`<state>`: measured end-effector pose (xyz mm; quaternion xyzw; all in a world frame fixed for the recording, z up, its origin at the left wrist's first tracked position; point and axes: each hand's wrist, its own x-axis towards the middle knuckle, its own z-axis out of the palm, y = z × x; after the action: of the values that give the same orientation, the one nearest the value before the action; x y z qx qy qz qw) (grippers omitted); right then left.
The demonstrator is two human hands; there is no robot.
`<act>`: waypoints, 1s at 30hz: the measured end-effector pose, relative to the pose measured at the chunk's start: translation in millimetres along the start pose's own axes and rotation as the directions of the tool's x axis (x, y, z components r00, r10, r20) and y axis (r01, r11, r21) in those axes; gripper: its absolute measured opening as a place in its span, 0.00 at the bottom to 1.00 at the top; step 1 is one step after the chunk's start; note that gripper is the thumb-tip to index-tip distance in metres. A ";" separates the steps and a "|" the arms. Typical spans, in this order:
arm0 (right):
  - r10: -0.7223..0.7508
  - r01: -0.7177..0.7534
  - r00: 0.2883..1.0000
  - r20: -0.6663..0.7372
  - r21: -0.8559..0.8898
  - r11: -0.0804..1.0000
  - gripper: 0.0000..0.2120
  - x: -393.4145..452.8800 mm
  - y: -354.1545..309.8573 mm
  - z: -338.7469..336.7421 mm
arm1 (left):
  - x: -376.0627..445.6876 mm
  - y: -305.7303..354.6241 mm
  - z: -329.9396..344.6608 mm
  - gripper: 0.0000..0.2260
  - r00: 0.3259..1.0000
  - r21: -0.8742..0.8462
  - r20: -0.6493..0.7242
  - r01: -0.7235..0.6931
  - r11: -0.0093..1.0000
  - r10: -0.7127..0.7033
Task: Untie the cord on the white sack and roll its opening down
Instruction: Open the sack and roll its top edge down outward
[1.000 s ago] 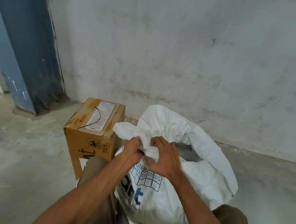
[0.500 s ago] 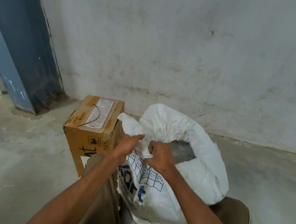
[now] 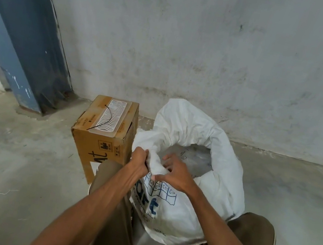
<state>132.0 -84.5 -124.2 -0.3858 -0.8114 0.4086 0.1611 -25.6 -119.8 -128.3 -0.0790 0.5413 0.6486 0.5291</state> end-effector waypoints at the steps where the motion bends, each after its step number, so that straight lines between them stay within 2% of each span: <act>1: 0.024 -0.025 0.998 0.052 0.020 0.999 0.37 -1.1 1.8 1.2 | 0.7 -1.1 -0.9 0.19 1.000 0.015 0.019 0.011 1.000 -0.012; 4: 0.039 -0.042 0.998 0.042 0.072 0.997 0.30 -2.0 8.4 4.8 | -3.2 -2.1 -7.3 0.22 0.998 0.126 0.044 0.038 0.991 -0.044; 6: 0.061 -0.064 0.998 0.032 0.125 0.990 0.26 -0.7 11.4 5.8 | -7.7 1.4 -11.8 0.23 0.992 0.226 0.117 0.026 0.974 -0.054; 8: 0.049 -0.049 0.999 -0.003 0.065 0.997 0.24 -0.6 14.6 8.1 | -9.8 5.4 -14.6 0.22 0.979 0.320 0.202 -0.032 0.947 -0.035; 10: 0.027 -0.027 0.997 -0.069 -0.009 1.000 0.22 -0.9 15.5 14.5 | -5.5 8.9 -13.7 0.18 0.977 0.482 0.213 -0.124 0.868 0.021; 11: 0.030 -0.033 0.994 -0.109 -0.028 0.999 0.21 0.4 16.5 18.9 | -2.2 8.8 -14.2 0.21 0.979 0.599 0.164 -0.197 0.776 0.122; 12: 0.029 -0.034 0.988 -0.151 -0.034 0.999 0.20 2.7 18.2 24.2 | 5.2 6.8 -15.9 0.30 0.955 0.725 0.132 -0.275 0.632 0.264; 13: 0.018 -0.026 0.982 -0.188 -0.042 0.999 0.20 4.8 19.7 29.6 | 10.0 6.0 -19.4 0.40 0.909 0.835 0.123 -0.312 0.454 0.399; 14: -0.002 -0.013 0.977 -0.215 -0.066 0.998 0.19 6.7 20.7 34.5 | 10.8 4.2 -20.9 0.45 0.860 0.888 0.155 -0.337 0.312 0.485; 16: -0.038 0.006 0.973 -0.226 -0.140 0.990 0.18 8.2 21.8 41.3 | 15.0 1.1 -20.5 0.46 0.816 0.909 0.238 -0.379 0.176 0.528; 18: -0.063 0.016 0.975 -0.212 -0.213 0.977 0.15 7.8 22.5 43.5 | 16.7 2.3 -16.8 0.39 0.840 0.879 0.267 -0.413 0.237 0.472; 20: -0.113 0.041 0.971 -0.209 -0.319 0.947 0.12 7.6 26.5 44.6 | 17.0 8.1 -10.8 0.21 0.872 0.849 0.269 -0.415 0.327 0.409; 21: -0.152 0.067 0.966 -0.208 -0.368 0.928 0.12 7.5 28.2 45.3 | 16.5 10.1 -8.7 0.19 0.884 0.849 0.270 -0.405 0.338 0.382; 24: -0.253 0.135 0.949 -0.189 -0.483 0.865 0.13 6.2 30.6 49.0 | 18.3 9.4 -5.5 0.25 0.912 0.876 0.283 -0.372 0.307 0.298; 26: -0.298 0.160 0.937 -0.185 -0.530 0.833 0.16 4.0 29.2 51.1 | 26.8 5.3 -7.9 0.29 0.918 0.875 0.303 -0.375 0.307 0.257; 28: -0.333 0.185 0.928 -0.164 -0.574 0.798 0.20 3.3 29.3 51.4 | 33.5 3.8 -8.9 0.31 0.931 0.862 0.279 -0.350 0.367 0.234; 30: -0.355 0.192 0.920 -0.168 -0.598 0.778 0.23 3.0 32.2 52.0 | 36.5 1.7 -6.6 0.28 0.942 0.806 0.237 -0.326 0.494 0.236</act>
<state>116.0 -98.4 -181.6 -0.3450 -0.9136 0.0623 0.2059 -45.6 -102.8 -154.5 0.3027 0.7637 0.3919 0.4142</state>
